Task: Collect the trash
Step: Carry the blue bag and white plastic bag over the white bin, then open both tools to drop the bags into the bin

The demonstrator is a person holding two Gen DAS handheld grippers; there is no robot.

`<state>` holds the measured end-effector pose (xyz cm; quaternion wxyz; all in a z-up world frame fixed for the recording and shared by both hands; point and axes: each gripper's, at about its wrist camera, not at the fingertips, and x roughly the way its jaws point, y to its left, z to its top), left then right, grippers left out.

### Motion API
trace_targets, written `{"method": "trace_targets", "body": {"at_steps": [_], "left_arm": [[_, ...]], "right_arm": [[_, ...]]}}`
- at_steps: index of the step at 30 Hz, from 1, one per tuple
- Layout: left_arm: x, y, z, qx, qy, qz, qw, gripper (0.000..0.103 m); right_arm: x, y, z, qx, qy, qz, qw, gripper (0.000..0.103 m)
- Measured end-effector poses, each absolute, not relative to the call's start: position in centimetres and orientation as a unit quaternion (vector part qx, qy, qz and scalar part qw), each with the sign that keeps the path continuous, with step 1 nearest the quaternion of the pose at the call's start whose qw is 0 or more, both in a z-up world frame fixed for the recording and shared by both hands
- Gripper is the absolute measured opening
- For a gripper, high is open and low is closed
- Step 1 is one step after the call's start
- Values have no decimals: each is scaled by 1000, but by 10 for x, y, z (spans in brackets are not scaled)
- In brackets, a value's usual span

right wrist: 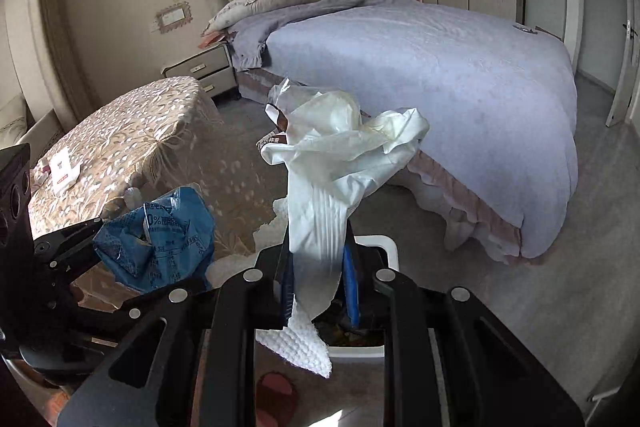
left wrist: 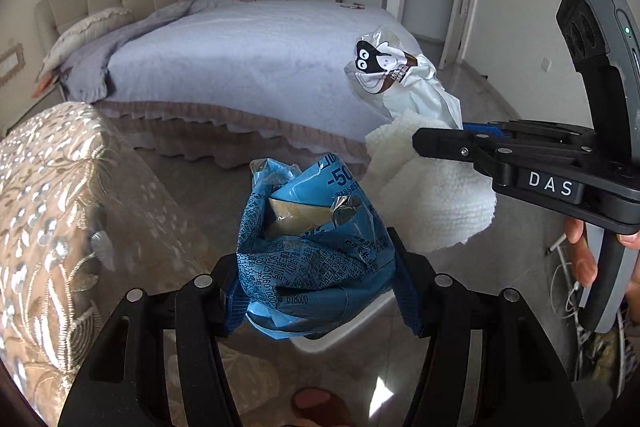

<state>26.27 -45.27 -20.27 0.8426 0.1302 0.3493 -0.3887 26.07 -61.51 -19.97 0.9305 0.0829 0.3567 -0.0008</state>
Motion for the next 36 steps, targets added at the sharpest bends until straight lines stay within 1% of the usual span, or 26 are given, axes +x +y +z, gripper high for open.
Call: {"method": "trace_targets", "body": {"at_steps": [11,18,21,24,25,26,27,29,31,34,36], "left_arm": [[312,-494,-289,181,397,-409,802,60],[329,-509,-328,202,428,-411,779,61],[334,-511,-336,205,435,-409,776,64],[341,-511,-342,192,452,-400,774,79],[341,-511,-342,192,452,-397,775,89],[340,-511,-342,193,451,-398,775,92],[335,-511,-341,197,449,-401,774,92],[331,-513,-342,209,443,-396,777,97],[333,-512,-343,209,444,-397,776,98],[335,-510,-341,199,445,-399,777,98],[337,-511,-340,195,443,-400,778,98]], "right_arm": [[316,-629,-300,11,437,29,899,22],[340,-628,-356,-11,488,71,870,22],[346,-627,-369,-14,501,77,862,22],[351,-622,-377,-19,506,78,859,24],[352,-621,-378,-20,506,77,859,32],[353,-620,-379,-23,505,71,860,39],[355,-620,-382,-28,505,64,860,51],[355,-622,-382,-37,504,50,861,61],[354,-628,-381,-44,498,27,866,82],[349,-640,-373,-25,488,16,873,98],[347,-645,-369,-20,482,15,876,98]]}}
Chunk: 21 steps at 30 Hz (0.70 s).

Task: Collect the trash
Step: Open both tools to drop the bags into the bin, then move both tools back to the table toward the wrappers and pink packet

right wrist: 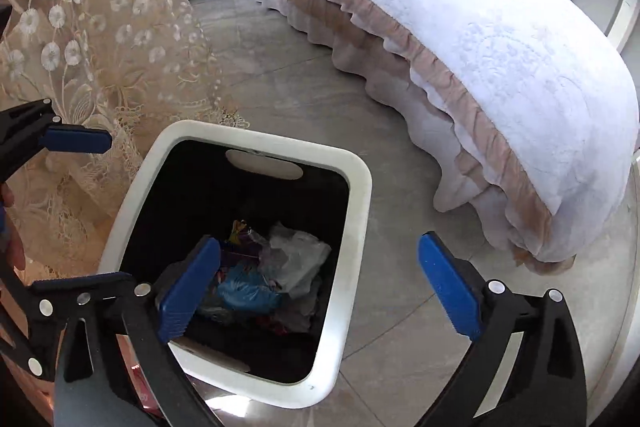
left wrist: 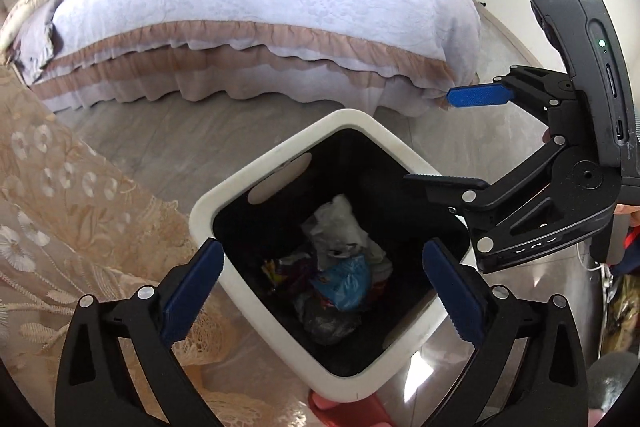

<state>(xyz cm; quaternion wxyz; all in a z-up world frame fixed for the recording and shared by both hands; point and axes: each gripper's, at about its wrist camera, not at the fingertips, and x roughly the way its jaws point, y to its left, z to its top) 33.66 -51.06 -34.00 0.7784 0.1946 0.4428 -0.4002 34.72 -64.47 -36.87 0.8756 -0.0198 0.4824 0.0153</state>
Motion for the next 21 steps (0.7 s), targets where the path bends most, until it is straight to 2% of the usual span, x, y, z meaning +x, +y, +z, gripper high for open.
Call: {"method": "trace_targets", "body": {"at_steps": [11,21], "left_arm": [[329,-509,-328,203,423,-404,785,98],[300,-500,-272,155,371,-408,820,98]], "right_arm": [[334,-639,-355,-38,475,8,879,98],[287,-649,-296,-21,432,-32,901,98]]}}
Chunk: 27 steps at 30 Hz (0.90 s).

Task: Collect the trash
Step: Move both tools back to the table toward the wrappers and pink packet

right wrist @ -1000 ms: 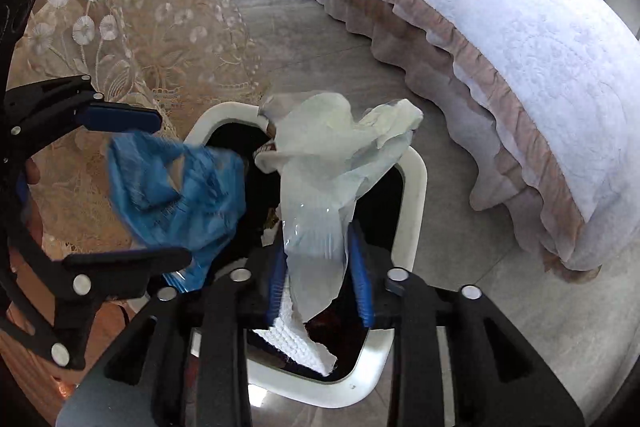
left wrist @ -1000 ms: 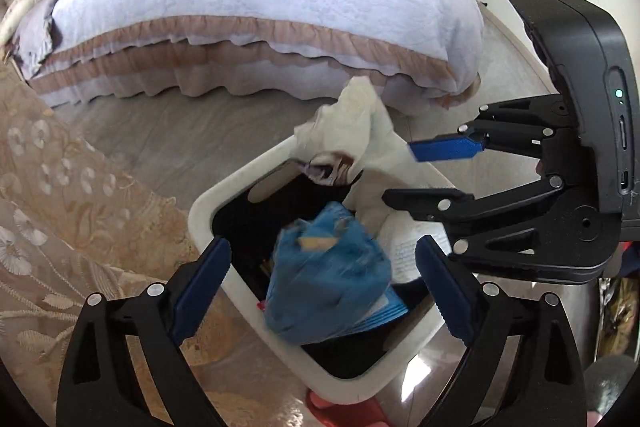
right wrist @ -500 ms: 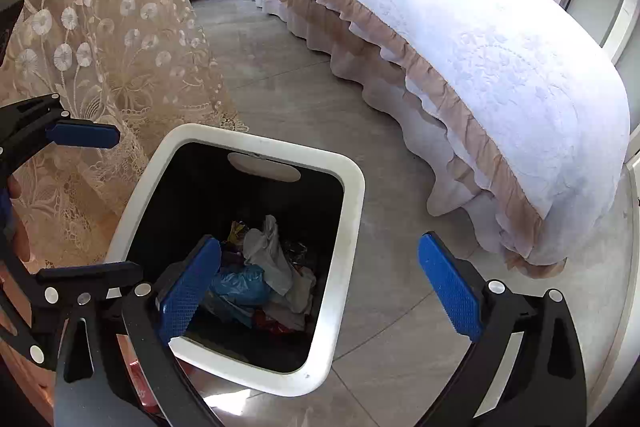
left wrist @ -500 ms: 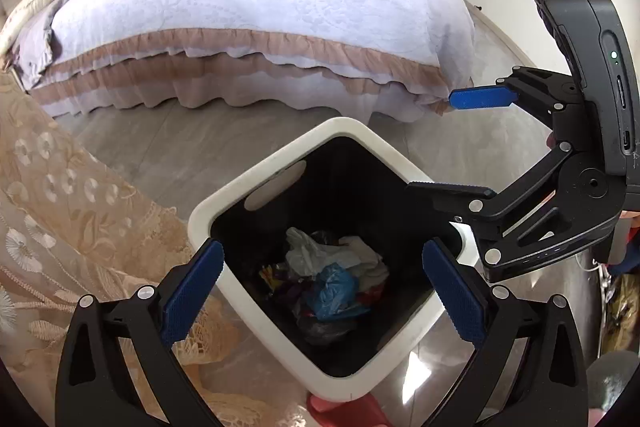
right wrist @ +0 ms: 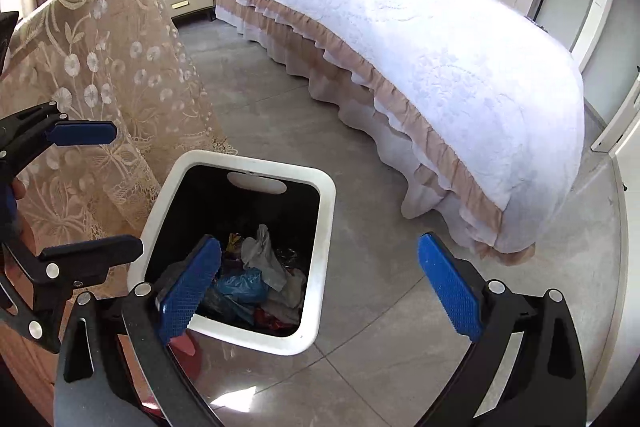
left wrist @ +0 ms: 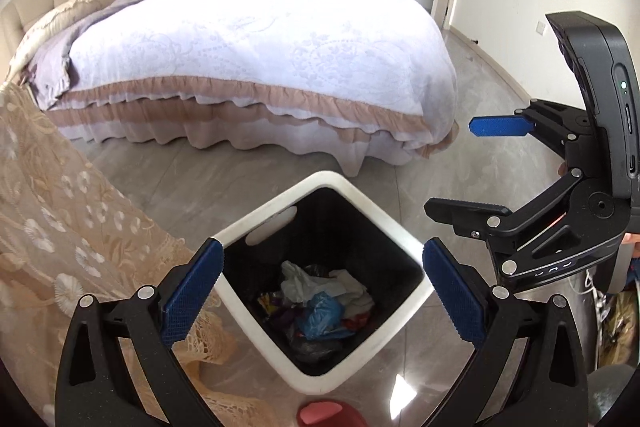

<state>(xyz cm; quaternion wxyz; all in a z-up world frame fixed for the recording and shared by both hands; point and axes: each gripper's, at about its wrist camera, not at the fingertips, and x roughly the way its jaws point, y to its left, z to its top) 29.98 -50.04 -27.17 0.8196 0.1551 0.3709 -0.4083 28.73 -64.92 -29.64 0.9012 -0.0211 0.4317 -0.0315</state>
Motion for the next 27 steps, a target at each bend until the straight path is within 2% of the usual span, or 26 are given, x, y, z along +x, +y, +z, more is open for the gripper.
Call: {"method": "trace_targets", "body": {"at_steps": [13,27], "left_arm": [[216,-455,-152,131,245,-425,861,98],[202,-344,-100,105,202,-298,927,98]], "right_arm": [[224,-613,-191,-33,320,-20,947,98],[212,-525,-122,-15,231,89,969,98]]}}
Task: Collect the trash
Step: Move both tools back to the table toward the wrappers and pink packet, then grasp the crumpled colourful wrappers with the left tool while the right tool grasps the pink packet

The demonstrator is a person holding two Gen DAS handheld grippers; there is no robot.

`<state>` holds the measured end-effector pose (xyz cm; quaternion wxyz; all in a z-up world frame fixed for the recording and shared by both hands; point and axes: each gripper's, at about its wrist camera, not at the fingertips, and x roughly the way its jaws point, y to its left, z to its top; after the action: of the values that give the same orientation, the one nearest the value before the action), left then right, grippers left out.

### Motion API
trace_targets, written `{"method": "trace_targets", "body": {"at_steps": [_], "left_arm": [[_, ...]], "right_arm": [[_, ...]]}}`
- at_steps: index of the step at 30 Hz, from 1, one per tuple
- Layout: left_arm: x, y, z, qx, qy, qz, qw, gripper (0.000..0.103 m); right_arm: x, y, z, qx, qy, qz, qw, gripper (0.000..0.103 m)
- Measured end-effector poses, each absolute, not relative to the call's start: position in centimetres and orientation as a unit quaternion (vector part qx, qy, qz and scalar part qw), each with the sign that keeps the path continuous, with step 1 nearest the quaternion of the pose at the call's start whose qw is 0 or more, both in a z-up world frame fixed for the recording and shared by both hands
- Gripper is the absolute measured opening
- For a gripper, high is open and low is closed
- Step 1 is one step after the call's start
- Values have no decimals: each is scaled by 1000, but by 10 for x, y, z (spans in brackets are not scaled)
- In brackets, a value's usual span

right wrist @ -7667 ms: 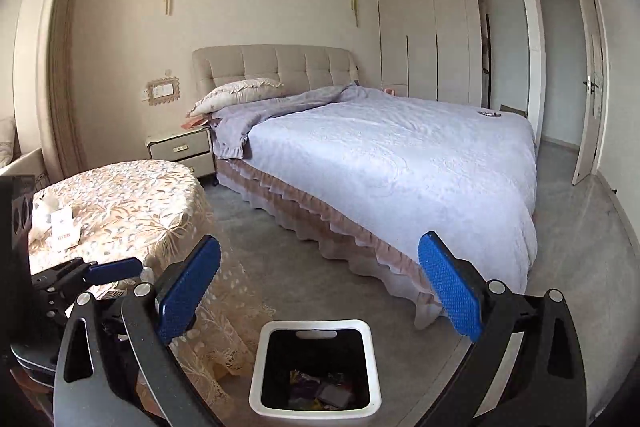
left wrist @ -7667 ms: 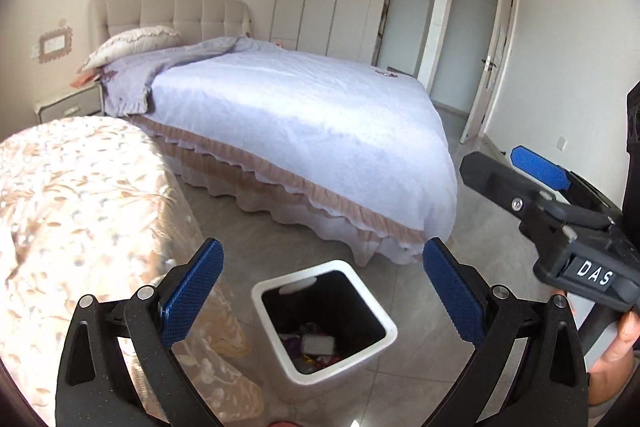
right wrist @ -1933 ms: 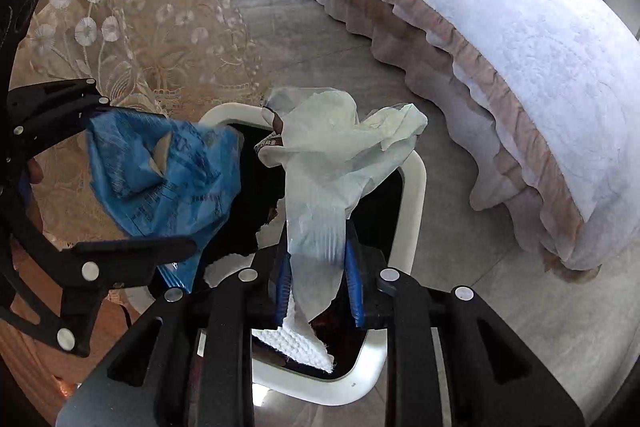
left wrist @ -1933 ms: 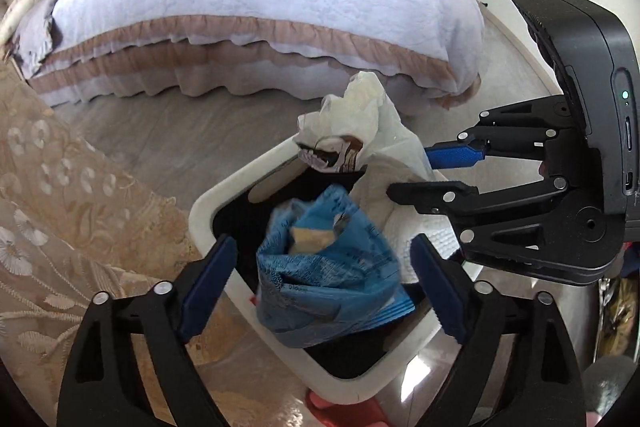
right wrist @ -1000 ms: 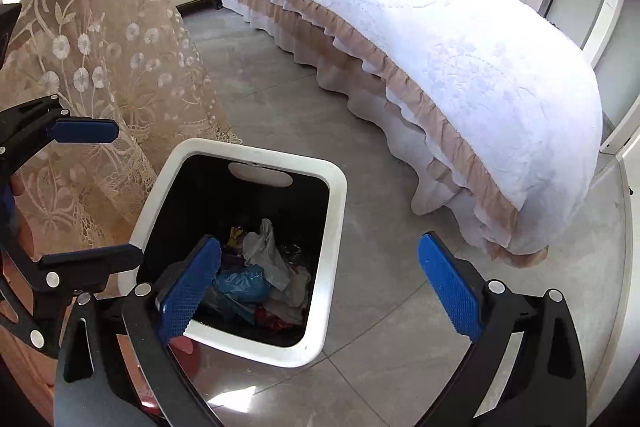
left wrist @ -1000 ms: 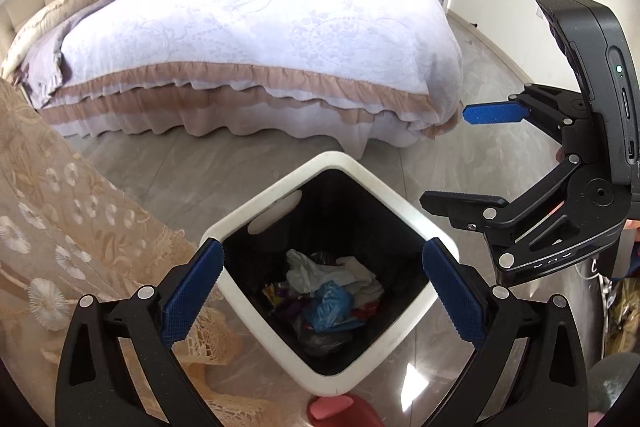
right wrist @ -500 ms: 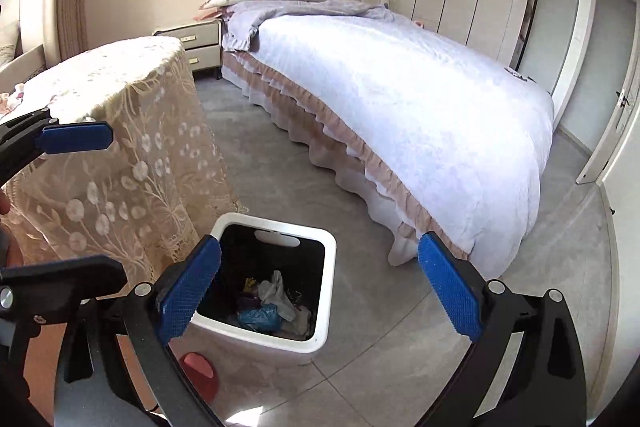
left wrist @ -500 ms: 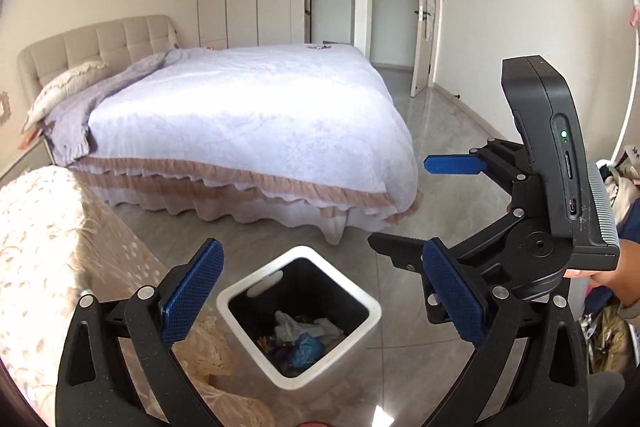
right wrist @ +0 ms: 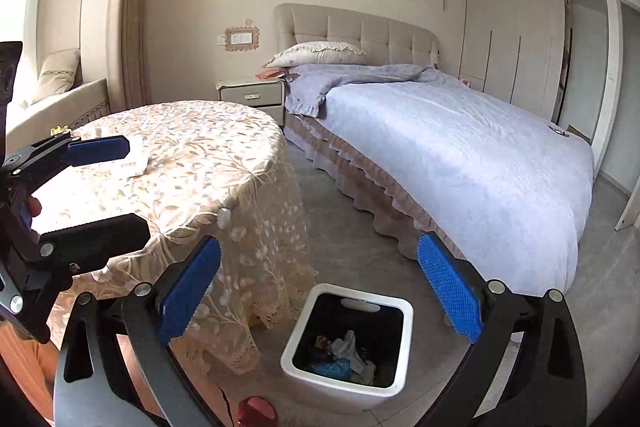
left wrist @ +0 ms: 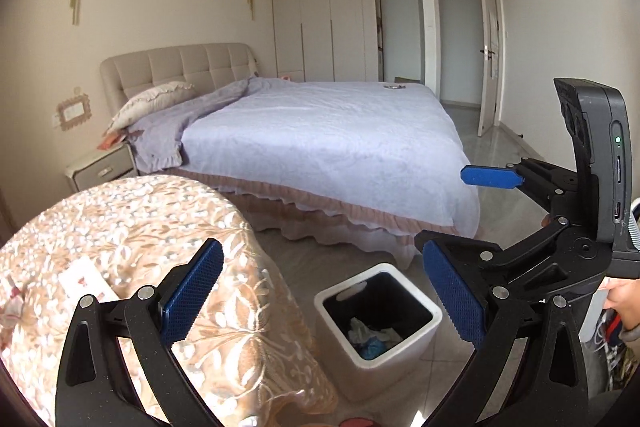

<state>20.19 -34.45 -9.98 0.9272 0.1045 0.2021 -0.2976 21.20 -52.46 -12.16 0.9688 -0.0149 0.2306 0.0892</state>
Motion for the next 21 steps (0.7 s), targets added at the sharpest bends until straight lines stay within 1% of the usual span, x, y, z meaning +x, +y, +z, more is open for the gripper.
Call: {"method": "trace_targets", "body": {"at_steps": [3,10,15,21], "left_arm": [[203,-316,-94,104,199,-263,938,98],[200,-241,-80,106,191,-183,958,98],[200,-179,-73,106,196,-120,967,98],[206,-102,-78,96,211,-39,972,98]], "right_arm": [[219,-497,-111,-2,220,128,967,98],[237,-423,-93,-11,202,196,959,98],[249,-366,-83,-38,191,251,948,98],[265,-299,-78,-66,185,301,933,98]]}}
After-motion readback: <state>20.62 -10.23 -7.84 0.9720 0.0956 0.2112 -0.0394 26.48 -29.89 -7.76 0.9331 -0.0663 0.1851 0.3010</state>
